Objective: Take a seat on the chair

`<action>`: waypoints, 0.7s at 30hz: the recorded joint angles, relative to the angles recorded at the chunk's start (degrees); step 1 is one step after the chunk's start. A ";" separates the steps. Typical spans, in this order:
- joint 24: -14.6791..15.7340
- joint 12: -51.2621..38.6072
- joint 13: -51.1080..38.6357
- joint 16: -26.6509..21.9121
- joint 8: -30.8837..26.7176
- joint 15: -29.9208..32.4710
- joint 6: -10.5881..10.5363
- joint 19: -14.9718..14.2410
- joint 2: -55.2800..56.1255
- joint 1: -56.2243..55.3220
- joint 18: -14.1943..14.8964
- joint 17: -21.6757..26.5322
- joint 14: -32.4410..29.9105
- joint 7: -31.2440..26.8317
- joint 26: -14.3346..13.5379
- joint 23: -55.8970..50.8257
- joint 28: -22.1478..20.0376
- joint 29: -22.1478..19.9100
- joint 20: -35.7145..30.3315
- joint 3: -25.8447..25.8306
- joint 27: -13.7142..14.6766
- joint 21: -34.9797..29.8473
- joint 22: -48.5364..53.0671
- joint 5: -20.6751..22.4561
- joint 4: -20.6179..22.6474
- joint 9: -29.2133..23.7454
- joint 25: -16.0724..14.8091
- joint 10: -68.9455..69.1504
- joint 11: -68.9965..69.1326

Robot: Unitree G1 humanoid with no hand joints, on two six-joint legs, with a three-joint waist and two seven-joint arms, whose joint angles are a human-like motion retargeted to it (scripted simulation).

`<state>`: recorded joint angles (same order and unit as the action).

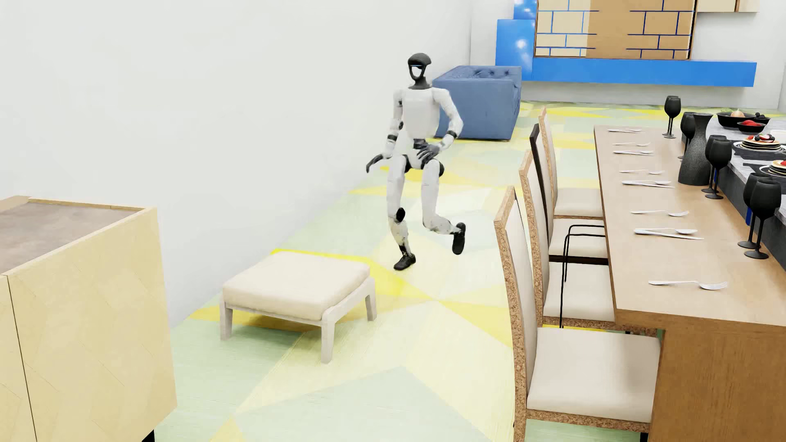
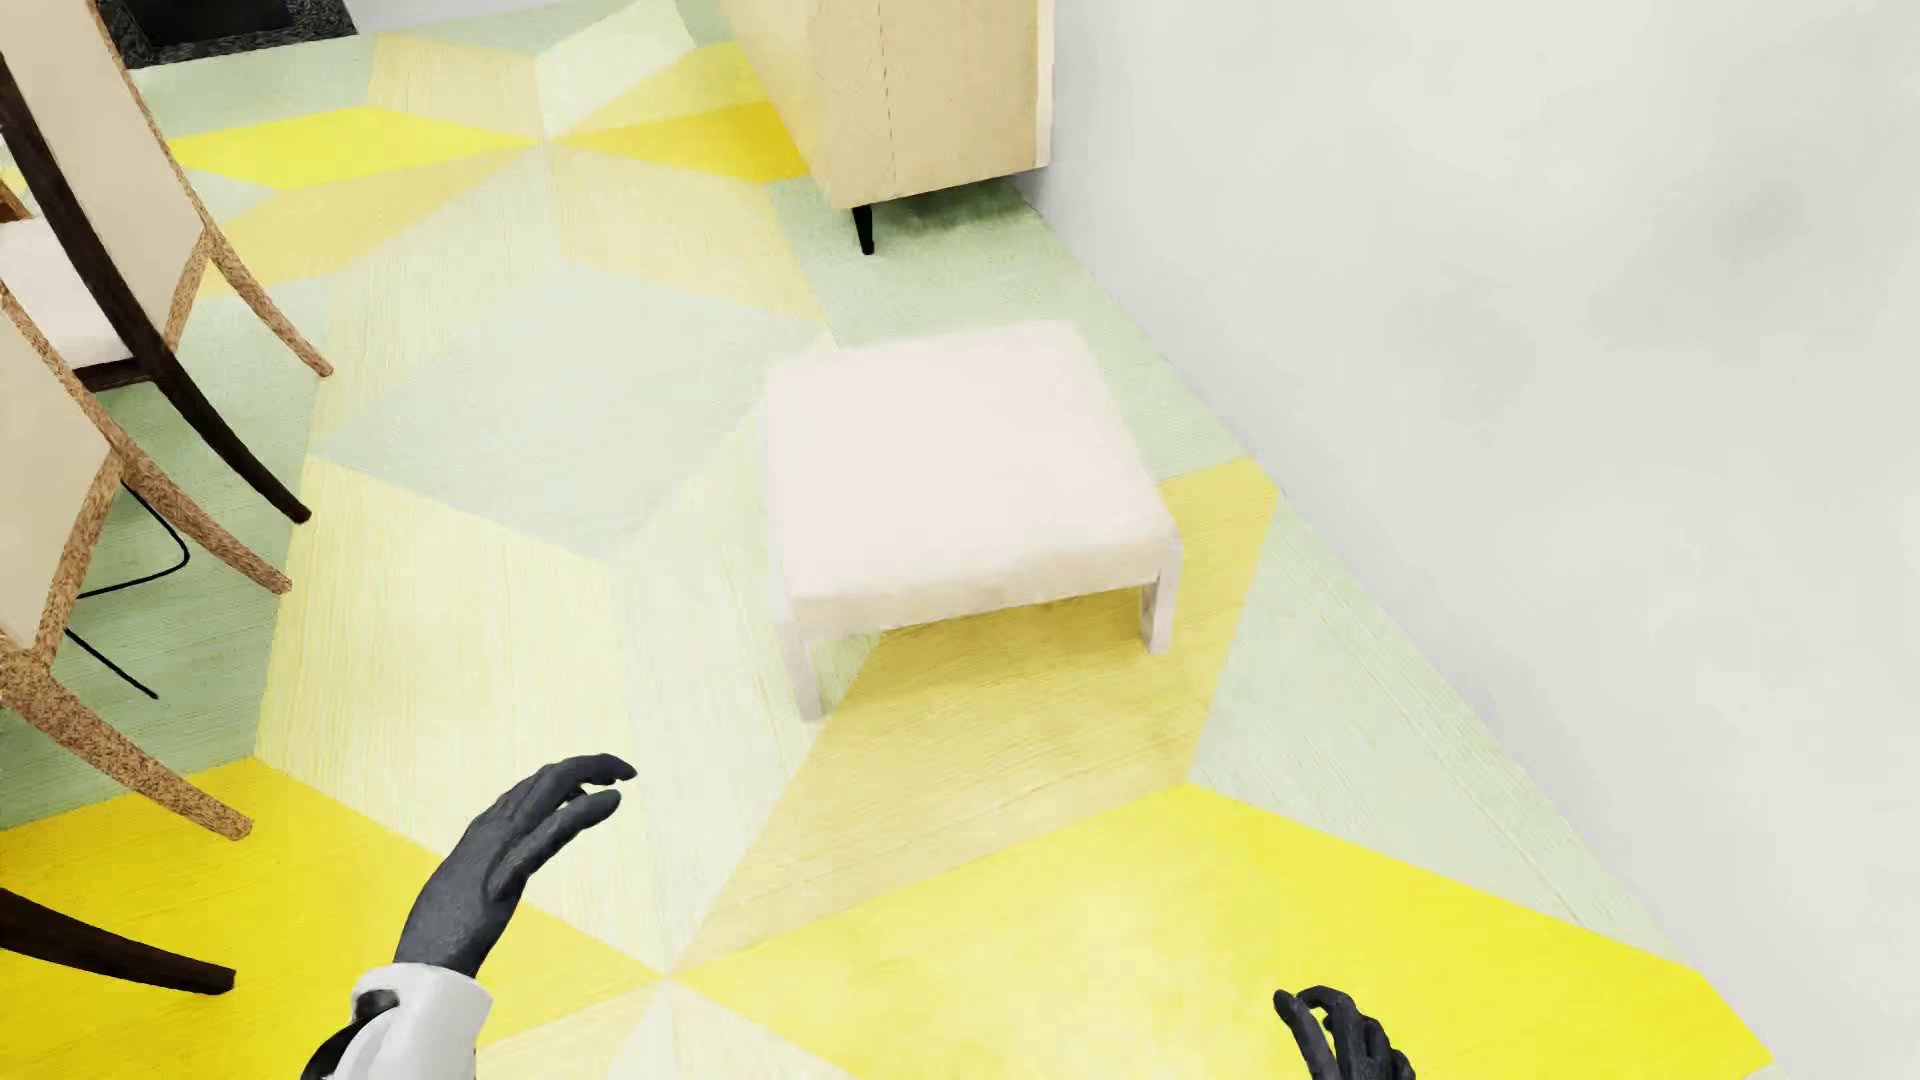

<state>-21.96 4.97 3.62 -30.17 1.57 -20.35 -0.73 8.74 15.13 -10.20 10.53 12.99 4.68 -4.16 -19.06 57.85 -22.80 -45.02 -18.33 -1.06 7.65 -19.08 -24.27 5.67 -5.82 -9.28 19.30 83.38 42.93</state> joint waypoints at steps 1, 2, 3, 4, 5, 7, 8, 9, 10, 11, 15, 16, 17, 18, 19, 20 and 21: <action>0.78 0.44 -1.19 0.61 -3.46 -0.99 0.05 0.81 -3.57 -5.89 -0.63 -0.12 1.53 -1.14 0.32 -7.16 1.86 4.53 -0.27 0.95 -0.94 -0.34 -0.86 1.27 0.75 -1.39 -2.59 1.08 -1.62; 2.57 1.64 -1.59 1.23 -4.77 -3.07 0.65 1.01 -6.92 -10.68 -1.03 0.15 2.38 -1.85 0.65 -10.92 1.35 5.53 0.80 2.13 0.70 -2.11 -1.69 1.90 1.48 -1.54 -1.96 -1.80 -2.85; 3.07 2.02 -3.35 1.67 -6.67 -5.11 1.01 1.12 -10.65 -13.99 -1.87 1.09 4.08 -3.23 1.33 -14.38 -0.13 11.99 2.16 2.80 2.27 -1.58 -1.94 2.05 2.80 -2.06 0.27 -7.47 -4.40; 2.21 2.57 -3.88 2.05 -7.73 -7.18 1.35 -1.07 -13.16 -15.93 -1.65 1.78 4.08 -4.66 0.23 -16.60 -1.93 13.96 3.30 3.93 2.81 -2.04 -1.58 0.49 3.99 -2.53 3.51 -15.79 -4.55; 1.33 2.62 -5.45 2.83 -9.92 -7.86 1.18 -2.50 -14.73 -16.52 -1.10 2.59 1.19 -6.68 3.51 -19.15 -2.50 17.64 5.02 4.75 3.92 -3.57 -0.75 -0.64 3.72 -3.31 4.98 -27.51 -4.90; -2.62 5.67 -6.47 3.41 -12.65 -10.71 -1.38 -8.17 -10.70 -16.78 0.14 4.80 -9.61 -11.16 5.54 -22.82 -0.76 16.13 10.79 3.77 4.33 -11.00 2.49 -3.60 0.98 -2.95 5.11 -52.01 4.30; -3.79 7.89 -6.31 2.89 -13.81 -11.01 -2.00 -10.73 -10.36 -14.10 -0.14 4.60 -16.33 -12.56 6.18 -25.22 -1.35 17.98 12.70 3.32 6.14 -12.53 3.25 -4.86 -2.10 -4.36 5.91 -60.62 6.93; -4.35 10.26 -5.18 2.33 -15.46 -11.42 -3.00 -11.55 -8.39 -13.10 5.00 4.36 -15.08 -14.44 5.58 -26.56 -0.81 13.29 13.85 4.07 5.76 -13.64 3.35 -5.32 -5.15 -5.26 4.41 -59.86 10.97; -4.04 10.09 -5.65 1.38 -19.83 -11.00 -3.36 -14.13 -7.10 -11.38 10.19 4.78 -15.18 -13.81 5.66 -28.24 -1.07 8.48 14.60 3.35 5.06 -14.09 2.67 -6.90 -6.53 -8.89 3.60 -57.68 13.99; -5.99 10.35 -3.45 0.80 -19.65 -10.26 -5.68 -16.19 -6.32 -11.22 12.14 6.41 -9.21 -13.17 4.59 -29.03 3.09 6.72 11.73 3.47 4.35 -8.78 1.52 -10.37 -5.00 -9.34 4.48 -52.81 15.47; -9.13 -1.36 -5.72 -6.04 -18.95 -11.94 -4.32 -3.36 5.50 -11.64 2.09 2.61 5.38 -8.64 6.21 -19.92 9.89 -6.96 -5.66 1.00 -5.04 -1.60 -16.65 -11.58 4.03 -16.37 -1.52 -42.86 35.38; -7.88 -2.73 -4.43 -5.25 -17.05 -10.65 -4.13 -8.28 9.13 -13.04 -0.14 3.04 6.57 -6.09 7.40 -19.49 13.86 -5.74 -5.53 1.47 -4.68 -2.24 -19.83 -11.54 5.35 -16.09 -2.62 -40.13 38.24; -8.69 -3.87 -4.22 -4.15 -14.90 -11.05 -3.21 -8.90 9.07 -13.51 0.20 4.51 8.90 -4.36 7.93 -19.28 13.43 -3.24 -2.81 2.05 -3.79 -3.06 -20.98 -12.01 5.51 -16.81 -0.89 -38.54 38.36; -7.94 -5.30 -4.63 -3.07 -10.50 -10.16 -2.59 -8.59 6.49 -13.60 -0.55 6.85 10.17 -3.75 8.60 -20.93 13.13 -0.18 -1.12 2.47 -1.84 -3.29 -21.56 -14.18 6.03 -18.19 -0.32 -38.26 35.61; -7.23 -7.55 -5.37 -0.73 -4.29 -7.80 -2.97 -7.13 3.91 -15.50 -0.52 10.58 12.08 -2.32 8.12 -22.09 8.31 1.93 -0.24 3.62 -0.32 -3.73 -23.69 -16.47 6.82 -19.18 1.19 -35.63 30.60; -8.64 -9.53 -8.07 1.33 -0.92 -8.64 -2.56 -5.29 3.52 -18.70 0.17 14.57 14.96 -0.38 8.48 -23.11 3.57 2.73 1.13 5.25 -0.50 -5.59 -25.48 -18.22 6.33 -20.35 2.84 -31.11 26.88; -7.26 -10.23 -12.21 3.77 1.05 -11.23 -1.82 -0.59 5.70 -20.86 1.27 18.51 18.52 2.33 9.55 -23.29 4.39 1.05 4.09 5.75 -0.11 -12.94 -27.07 -19.34 4.12 -21.82 2.75 -26.38 26.20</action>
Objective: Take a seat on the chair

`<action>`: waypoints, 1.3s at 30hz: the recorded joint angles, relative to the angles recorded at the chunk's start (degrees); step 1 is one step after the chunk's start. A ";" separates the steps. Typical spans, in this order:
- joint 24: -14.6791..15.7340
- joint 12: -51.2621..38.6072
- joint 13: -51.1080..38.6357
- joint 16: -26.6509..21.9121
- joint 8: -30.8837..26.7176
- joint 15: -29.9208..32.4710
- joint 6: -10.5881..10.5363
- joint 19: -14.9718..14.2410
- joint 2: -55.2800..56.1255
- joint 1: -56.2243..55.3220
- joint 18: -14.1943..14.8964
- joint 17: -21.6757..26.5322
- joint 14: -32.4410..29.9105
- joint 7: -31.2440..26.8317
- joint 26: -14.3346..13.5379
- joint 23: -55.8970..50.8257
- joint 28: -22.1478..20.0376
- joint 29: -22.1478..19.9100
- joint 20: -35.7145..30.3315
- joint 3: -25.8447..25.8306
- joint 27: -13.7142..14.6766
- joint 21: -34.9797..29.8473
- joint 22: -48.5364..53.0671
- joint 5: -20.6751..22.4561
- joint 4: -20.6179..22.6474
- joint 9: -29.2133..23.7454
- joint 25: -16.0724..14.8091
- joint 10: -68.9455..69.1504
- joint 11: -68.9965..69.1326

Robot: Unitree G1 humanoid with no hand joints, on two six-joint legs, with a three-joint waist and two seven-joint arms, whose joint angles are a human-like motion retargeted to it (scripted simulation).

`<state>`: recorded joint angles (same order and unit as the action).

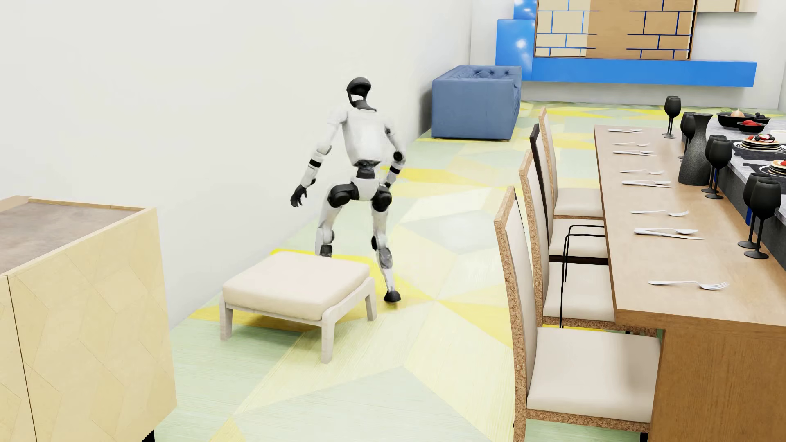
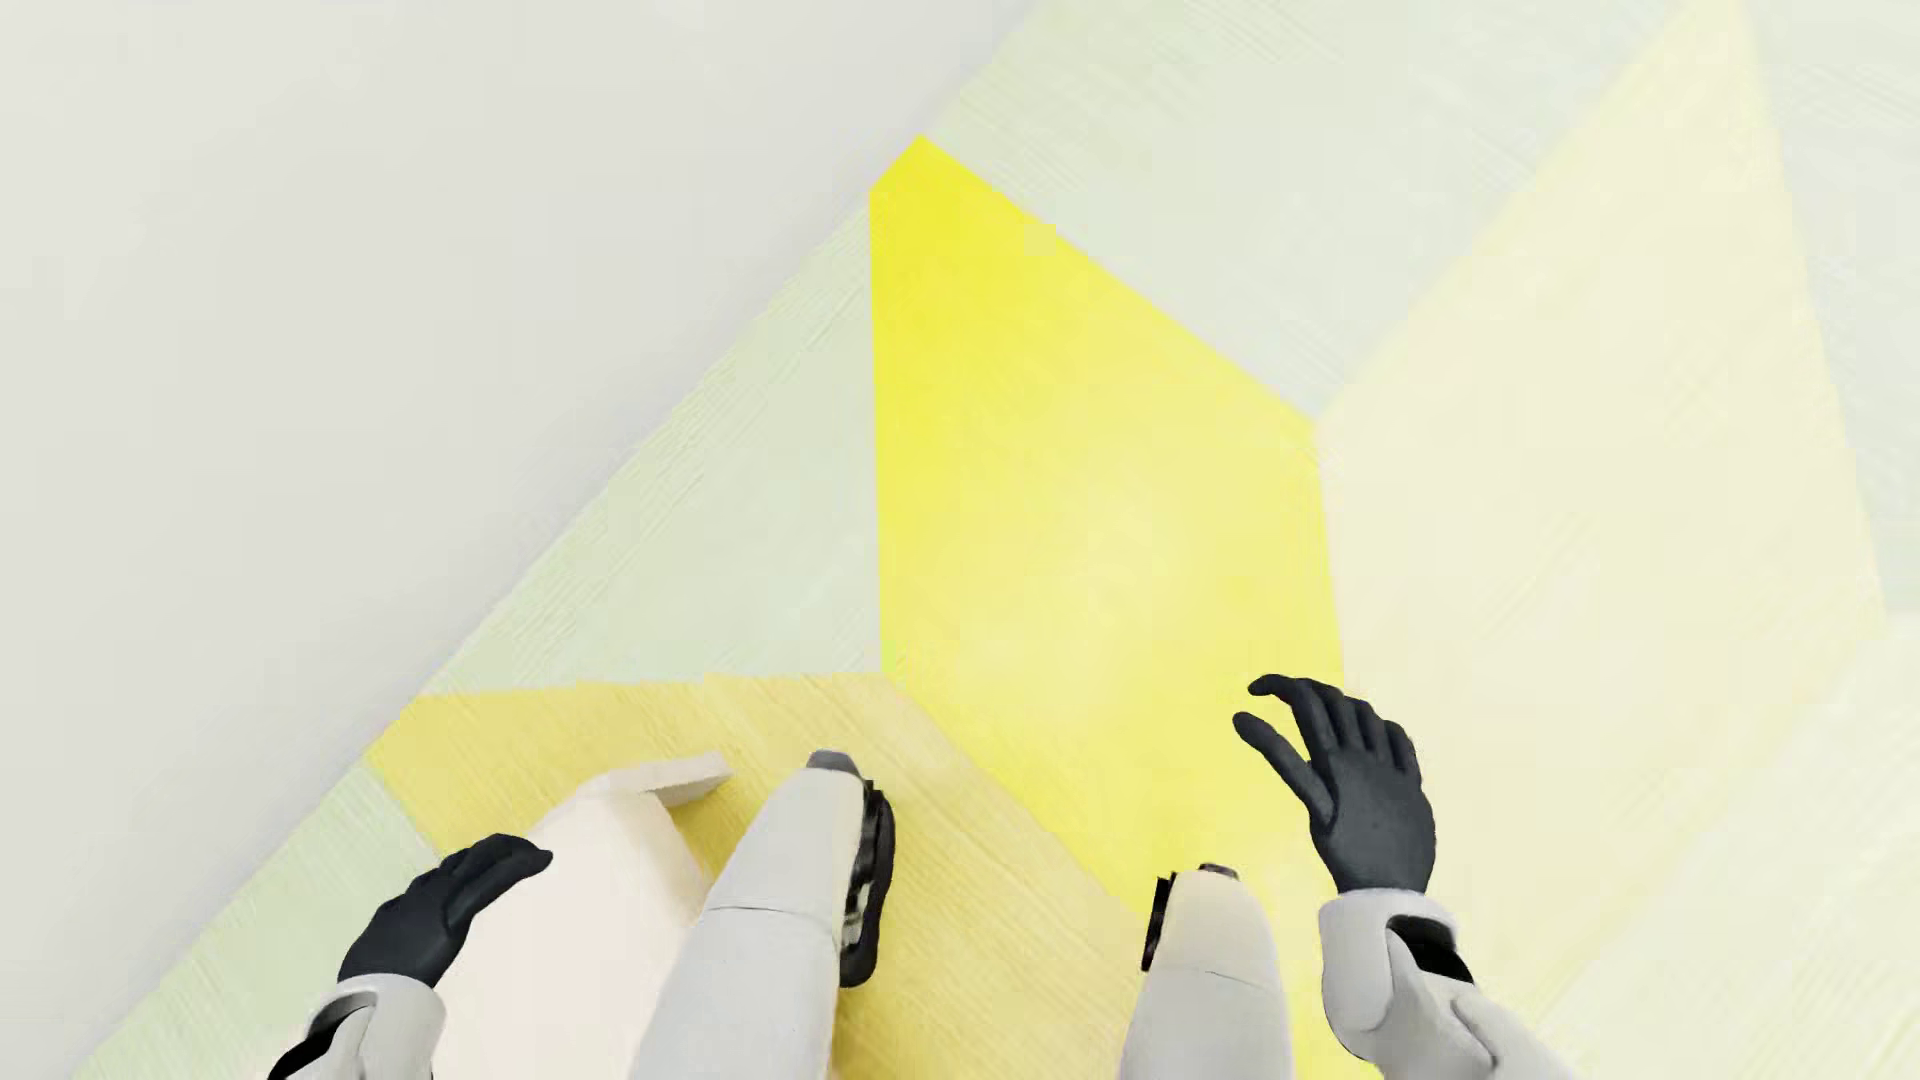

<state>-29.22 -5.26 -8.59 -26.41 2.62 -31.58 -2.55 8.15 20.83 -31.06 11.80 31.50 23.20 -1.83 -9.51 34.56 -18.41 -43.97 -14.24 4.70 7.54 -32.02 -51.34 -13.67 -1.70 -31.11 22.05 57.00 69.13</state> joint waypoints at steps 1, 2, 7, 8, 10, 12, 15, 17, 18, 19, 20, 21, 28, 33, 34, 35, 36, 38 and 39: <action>-0.64 -1.95 -6.74 2.03 -2.79 -3.59 0.42 1.93 5.99 -3.74 1.33 2.72 3.89 1.38 -0.68 -0.11 3.33 -0.23 5.09 0.04 0.47 -8.31 -1.12 0.43 -3.18 -1.99 -0.84 6.23 3.58; 0.08 -3.81 -14.94 4.15 -6.17 -7.75 0.11 0.32 12.43 -6.64 2.77 5.04 7.34 2.45 -1.54 -0.01 6.88 0.47 10.41 -0.63 1.35 -17.17 -1.67 0.65 -6.82 -4.76 -1.79 12.37 8.91; 11.29 -5.21 -76.35 7.43 -17.71 -11.86 -2.56 -5.22 44.00 -29.78 7.69 2.34 17.11 -4.11 -2.27 -2.05 -21.47 2.49 12.41 -5.12 -0.69 -39.28 9.86 9.28 -20.97 -16.28 0.05 49.09 35.78; 10.36 -5.85 -86.34 5.27 -18.03 -11.97 -2.62 -4.24 48.44 -32.77 6.82 2.74 17.78 -4.57 -3.40 -2.90 -18.95 3.07 11.50 -5.32 -0.79 -38.82 12.88 10.44 -21.32 -17.85 -0.20 54.33 40.38; 7.96 -6.47 -100.20 0.71 -19.38 -12.46 -3.17 -7.77 55.53 -37.45 7.06 3.52 19.67 -7.33 -3.42 -4.99 -24.22 3.26 11.23 -6.16 -1.81 -38.39 19.45 10.21 -22.74 -20.47 1.35 63.87 48.13; 9.10 -7.19 -105.13 -3.40 -21.10 -12.35 -3.37 -11.60 60.01 -40.02 4.89 4.70 20.25 -8.29 -4.47 -7.79 -29.11 3.07 11.34 -6.81 -0.56 -38.50 25.85 9.95 -23.67 -21.65 1.79 70.24 53.57; 7.02 -8.49 -89.50 -6.80 -21.26 -10.48 -2.86 -12.32 60.16 -39.86 3.75 6.63 18.85 -10.34 -2.73 -14.25 -31.89 3.36 9.30 -6.77 0.98 -34.91 32.54 9.88 -23.57 -21.79 2.60 76.24 58.20; 5.00 -8.90 -69.44 -6.70 -21.82 -9.96 -3.29 -14.47 56.74 -38.18 4.83 6.84 16.08 -10.97 -0.92 -19.38 -30.75 3.81 7.51 -6.40 1.00 -28.67 36.87 8.53 -23.35 -21.48 4.24 77.83 58.97; 3.18 -9.61 -55.50 -6.78 -21.55 -9.92 -3.13 -14.64 54.36 -36.86 6.06 6.43 14.42 -11.73 -0.45 -21.64 -28.25 3.29 6.44 -5.72 1.43 -23.55 38.11 7.80 -23.32 -21.26 6.16 78.14 58.59; 1.45 -9.36 -43.39 -6.15 -21.38 -9.94 -3.13 -15.04 52.09 -35.50 6.30 5.81 13.28 -11.42 -1.49 -25.24 -24.50 4.46 5.02 -5.58 1.26 -18.11 39.53 6.69 -23.12 -20.43 7.75 78.25 58.33; 0.03 -9.44 -35.47 -5.35 -21.58 -10.55 -3.97 -15.33 49.66 -35.93 7.26 5.24 9.91 -11.84 -0.58 -29.24 -22.17 4.03 3.94 -5.42 1.48 -13.64 41.05 5.70 -22.32 -19.93 8.11 79.00 58.31; -1.78 -9.58 -29.78 -5.52 -21.01 -10.06 -3.87 -14.33 47.71 -37.78 5.23 4.68 3.74 -13.01 1.11 -34.47 -22.41 4.87 2.46 -5.34 0.02 -9.15 43.43 5.13 -21.62 -19.57 8.90 79.63 58.47; -9.33 -16.78 -0.62 -2.81 -21.27 -3.99 -1.91 -20.10 38.18 -35.68 8.25 -1.39 -6.06 -14.85 -8.29 -39.79 5.64 28.91 -11.44 -1.91 8.65 10.04 48.24 -0.01 -9.73 -15.81 19.00 65.83 56.30; -7.69 -19.48 -1.64 -3.01 -18.43 -5.60 -0.90 -16.97 33.91 -31.08 5.06 -4.45 -3.41 -14.03 -8.42 -27.30 3.26 22.28 -16.23 -1.95 6.74 8.85 38.36 -0.80 -7.91 -14.09 21.08 63.78 53.50; -7.60 -20.32 -1.95 -3.12 -18.65 -5.20 -0.86 -18.28 33.96 -31.00 4.61 -4.20 -2.98 -14.22 -9.62 -26.39 5.97 23.78 -16.97 -1.84 7.81 9.04 37.45 -1.23 -7.81 -13.61 20.96 63.88 53.62; -7.58 -20.99 -2.17 -3.14 -18.59 -5.40 -0.57 -18.47 33.58 -30.49 4.97 -3.96 -2.69 -14.46 -10.75 -26.24 7.12 23.91 -17.41 -1.85 8.23 8.84 36.07 -1.11 -8.08 -13.51 20.60 64.06 53.56; -6.87 -21.12 -2.54 -2.67 -18.68 -5.85 -0.56 -18.68 33.53 -30.53 5.47 -3.51 -2.49 -14.82 -9.74 -25.69 5.85 23.52 -17.73 -1.83 7.87 8.64 34.67 -1.11 -8.36 -13.00 18.92 64.34 53.55; -5.69 -20.41 -4.14 -2.27 -18.87 -5.87 0.05 -18.09 34.46 -30.50 5.08 -3.54 -1.94 -14.61 -9.03 -23.27 3.08 21.99 -16.49 -2.52 7.99 7.05 33.21 -0.69 -8.66 -12.45 18.68 64.58 53.79; -5.64 -19.62 -4.48 -2.00 -18.88 -5.62 -0.18 -17.79 34.58 -30.66 5.04 -3.32 -1.93 -14.71 -8.57 -23.02 2.11 21.86 -16.36 -2.78 7.75 6.23 33.08 -0.55 -8.84 -12.15 18.44 64.71 53.87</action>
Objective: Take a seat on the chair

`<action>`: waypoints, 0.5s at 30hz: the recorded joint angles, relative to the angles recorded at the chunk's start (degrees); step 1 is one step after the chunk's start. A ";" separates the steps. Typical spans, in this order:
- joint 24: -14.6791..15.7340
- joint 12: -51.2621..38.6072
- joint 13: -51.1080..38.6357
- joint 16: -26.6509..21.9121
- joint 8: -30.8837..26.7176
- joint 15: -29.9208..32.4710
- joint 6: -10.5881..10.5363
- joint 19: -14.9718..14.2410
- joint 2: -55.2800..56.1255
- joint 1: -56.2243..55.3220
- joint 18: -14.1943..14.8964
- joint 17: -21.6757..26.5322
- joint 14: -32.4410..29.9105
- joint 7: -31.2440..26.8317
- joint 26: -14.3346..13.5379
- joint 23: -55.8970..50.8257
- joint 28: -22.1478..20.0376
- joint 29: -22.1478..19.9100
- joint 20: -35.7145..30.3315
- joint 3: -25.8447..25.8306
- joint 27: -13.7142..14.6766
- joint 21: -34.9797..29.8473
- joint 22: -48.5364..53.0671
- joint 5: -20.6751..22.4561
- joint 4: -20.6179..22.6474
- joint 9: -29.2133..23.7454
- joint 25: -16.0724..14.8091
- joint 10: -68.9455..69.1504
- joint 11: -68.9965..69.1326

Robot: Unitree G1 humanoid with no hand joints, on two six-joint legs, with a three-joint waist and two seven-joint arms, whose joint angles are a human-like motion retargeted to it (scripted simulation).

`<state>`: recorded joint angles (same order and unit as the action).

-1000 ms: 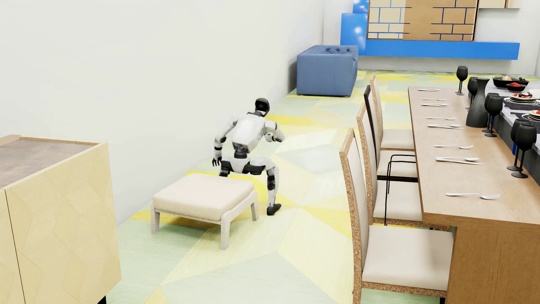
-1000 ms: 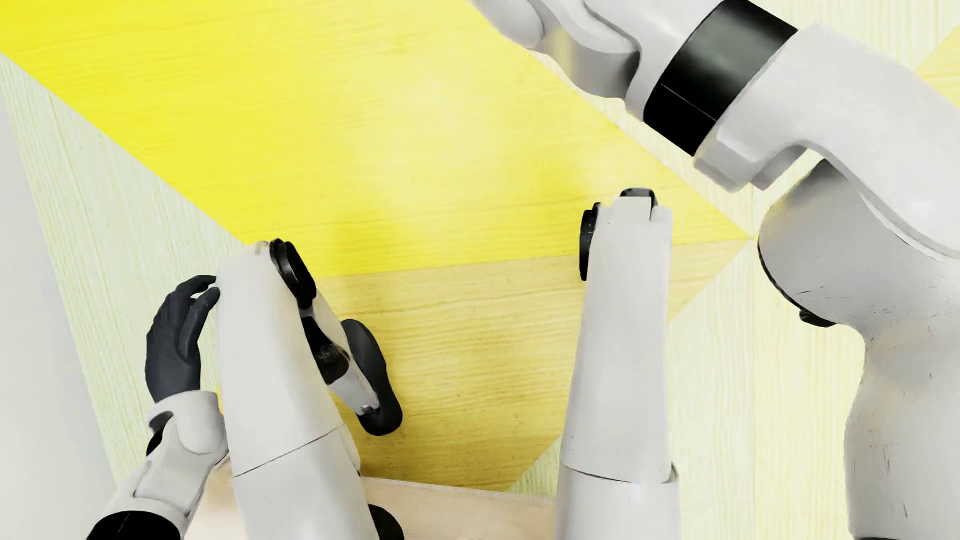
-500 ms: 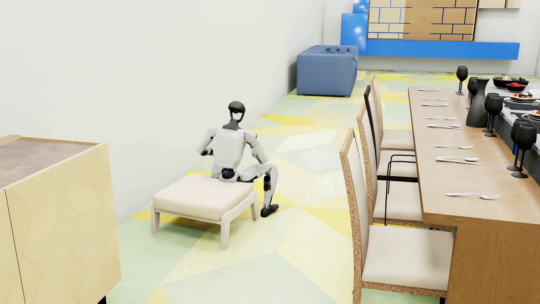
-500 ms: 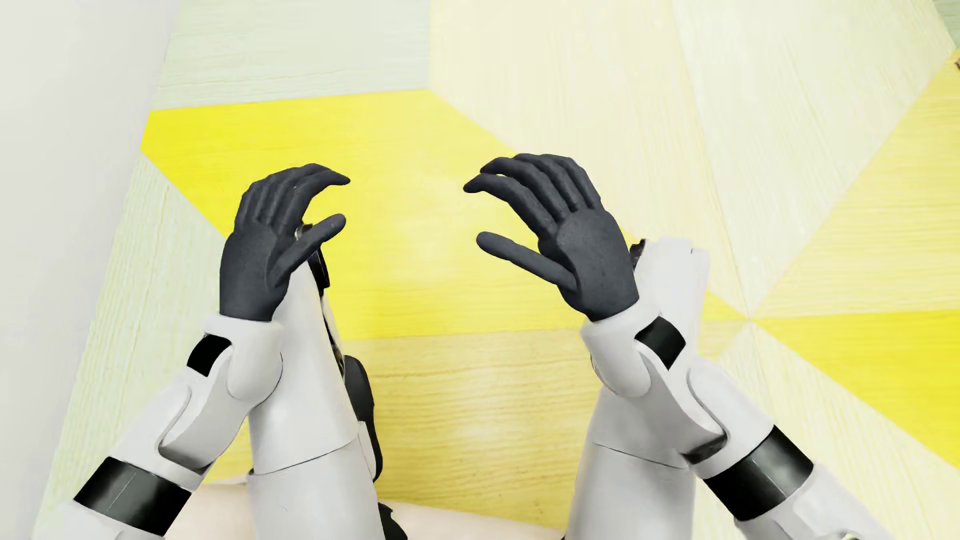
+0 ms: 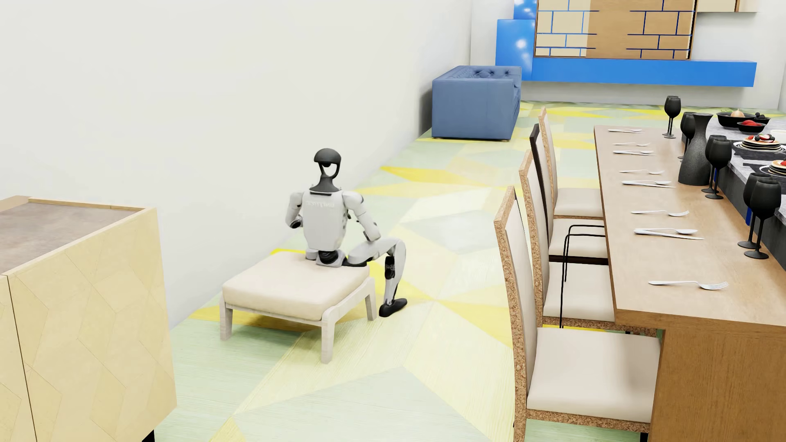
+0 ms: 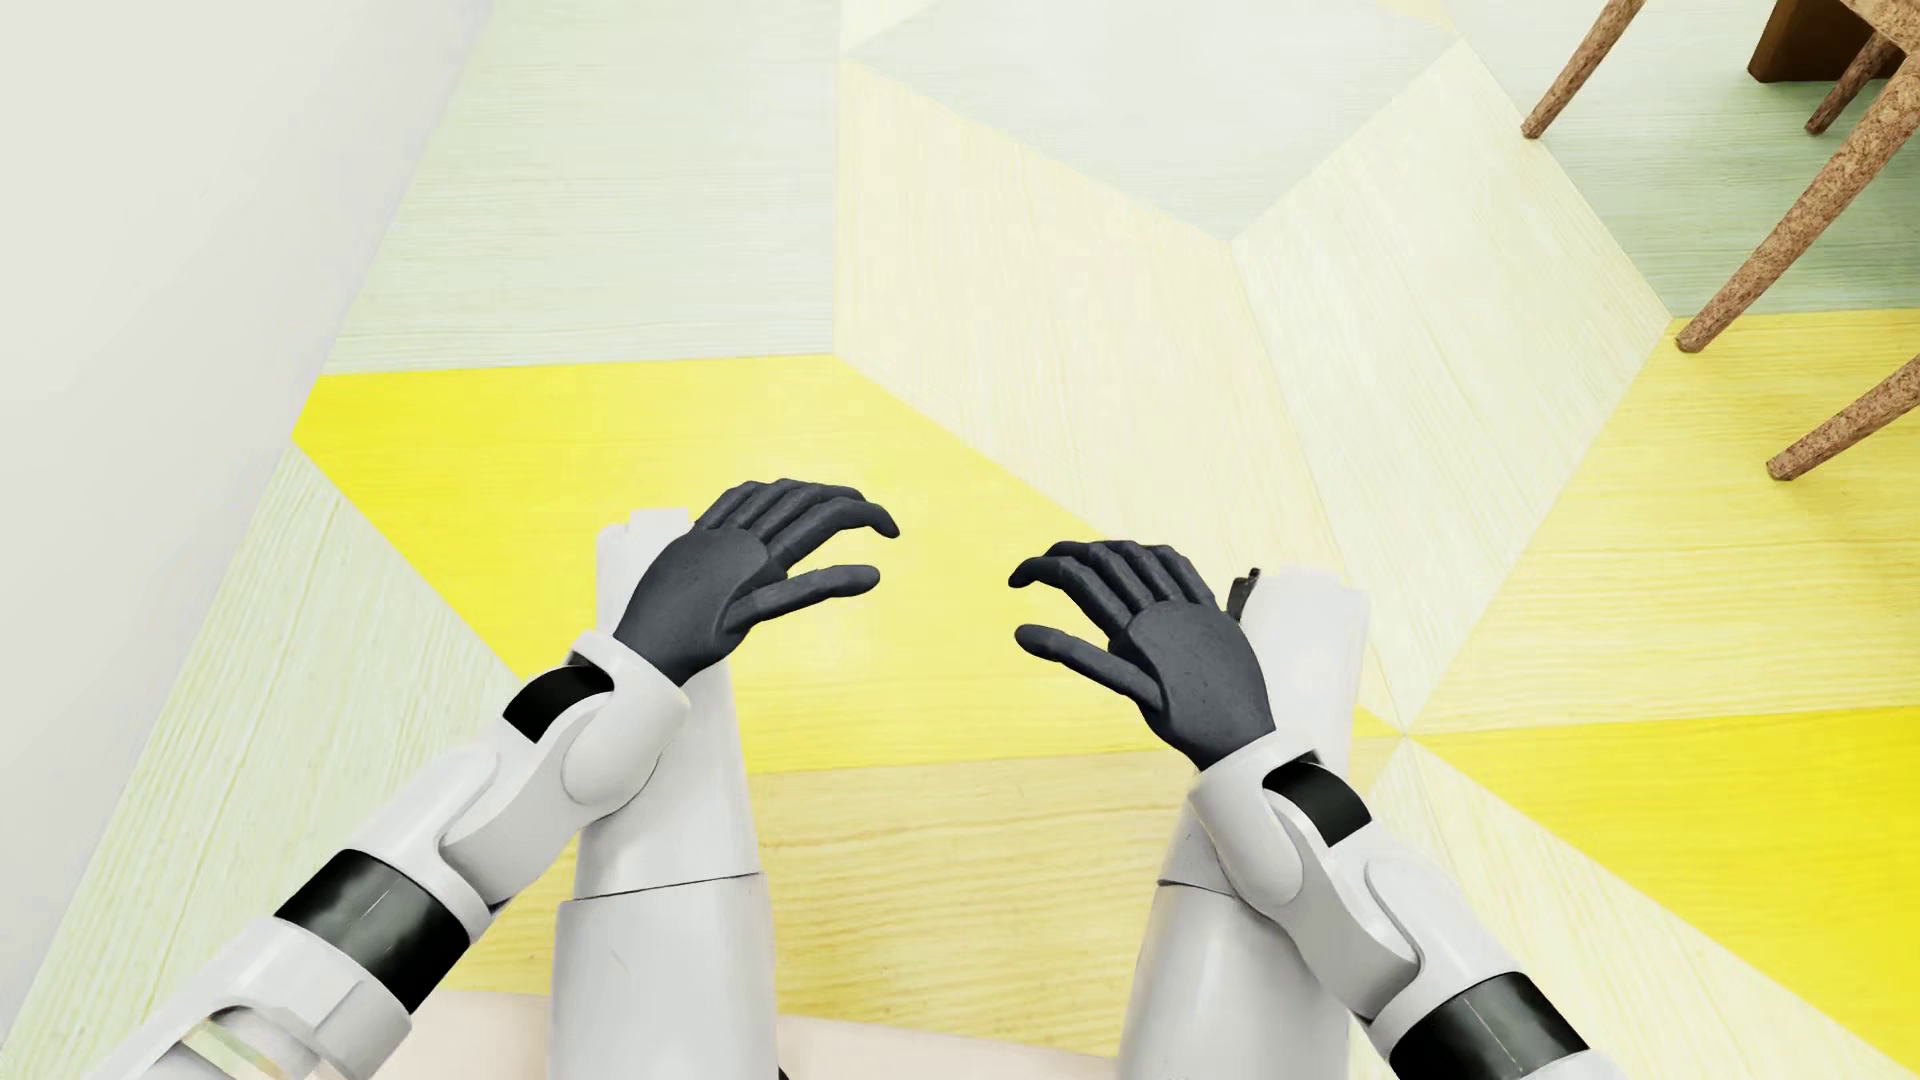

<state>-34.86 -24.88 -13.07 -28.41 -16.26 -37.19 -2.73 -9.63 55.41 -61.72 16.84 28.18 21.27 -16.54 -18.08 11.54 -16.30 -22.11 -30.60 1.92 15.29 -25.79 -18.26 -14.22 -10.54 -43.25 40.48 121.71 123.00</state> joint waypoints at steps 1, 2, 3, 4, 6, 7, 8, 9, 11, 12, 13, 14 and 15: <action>-1.30 0.33 -0.55 0.46 -0.01 0.40 0.22 0.41 0.23 -0.06 0.16 -0.53 0.04 -0.05 -0.23 0.44 -0.31 -0.59 0.41 -0.19 -0.27 -0.42 -0.23 0.37 -0.36 0.00 0.44 0.14 -0.01; -1.24 0.59 -0.59 0.63 -0.01 0.53 0.24 0.64 0.33 -0.09 0.01 -1.17 0.26 -0.26 0.63 1.52 -1.14 -2.54 0.09 -0.30 -1.55 -0.90 -0.61 0.52 -0.36 0.14 -0.37 0.32 0.10; -0.96 0.79 -0.50 0.95 -0.23 0.58 0.37 0.37 0.42 -0.01 0.14 -1.60 0.38 -0.44 1.86 1.97 -3.07 -2.75 -0.17 -0.20 -1.52 -0.80 -1.22 0.70 -0.58 0.23 0.49 0.33 0.26; -1.52 0.65 -0.50 1.25 -0.33 0.39 0.49 0.51 0.64 -0.18 0.05 -2.15 0.24 -0.47 1.98 2.38 -3.48 -2.46 -0.35 -0.12 -1.68 -0.53 -1.67 0.66 -0.46 0.38 1.44 0.51 0.36; -1.96 0.20 -0.79 1.46 -0.51 0.22 0.42 0.59 1.32 -0.61 0.20 -2.80 0.76 -0.64 2.52 2.48 -4.10 -2.79 -0.45 -0.12 -1.80 -0.54 -2.17 0.85 -0.51 0.52 1.75 0.73 0.58; -1.82 0.35 -0.75 1.36 -0.88 0.05 0.33 0.40 1.60 -0.95 0.24 -2.81 0.78 -0.66 2.65 2.17 -4.59 -2.90 -0.66 -0.16 -1.89 -0.51 -2.16 0.85 -0.39 0.58 1.90 0.72 0.62; -1.89 0.08 -1.18 1.57 -1.17 0.07 0.04 0.20 2.48 -1.69 0.50 -2.46 0.79 -0.97 2.26 1.91 -4.71 -2.15 -0.60 -0.13 -1.33 -0.27 -1.85 0.65 -0.18 0.71 1.76 0.73 0.75; -2.13 -0.40 -2.23 1.55 -1.43 0.00 0.16 0.14 3.57 -2.66 1.10 -2.37 0.85 -1.25 1.80 1.73 -4.15 -0.49 0.07 -0.16 -0.05 0.24 -1.96 0.63 -0.41 0.97 1.52 0.75 0.77; -3.48 -0.99 -3.59 1.37 -1.56 0.22 0.37 0.34 5.16 -4.04 1.23 -1.96 0.51 -1.23 0.89 -0.06 -2.27 4.25 1.40 -0.34 1.42 2.49 -1.59 0.15 -0.41 1.63 2.60 0.82 1.08; -3.19 -0.59 -3.64 1.22 -1.80 -0.10 0.53 0.39 5.66 -4.34 1.45 -1.92 0.75 -1.13 0.78 -0.54 -2.33 4.64 1.99 -0.48 1.41 2.52 -1.30 0.33 -0.66 1.90 2.47 0.96 1.27; -3.33 -0.53 -3.67 1.22 -1.69 -0.15 0.44 0.74 5.99 -4.46 1.67 -1.87 1.06 -1.06 0.36 -0.66 -1.83 4.33 2.31 -0.45 1.64 2.80 -0.82 0.27 -0.77 1.81 2.42 1.09 1.47; -3.11 -0.38 -3.96 1.16 -1.85 -0.62 0.48 0.67 6.15 -4.42 1.62 -2.00 1.50 -0.95 0.45 -0.49 -2.79 4.12 2.15 -0.53 1.73 2.56 -0.90 0.36 -0.95 1.60 2.40 1.16 1.64; -3.37 -0.42 -4.27 0.94 -1.97 -0.63 0.42 -0.11 6.54 -5.05 1.77 -2.07 1.69 -0.90 0.46 -1.51 -2.43 5.31 2.47 -0.76 1.89 3.20 -0.31 -0.06 -0.65 1.44 2.76 1.13 1.73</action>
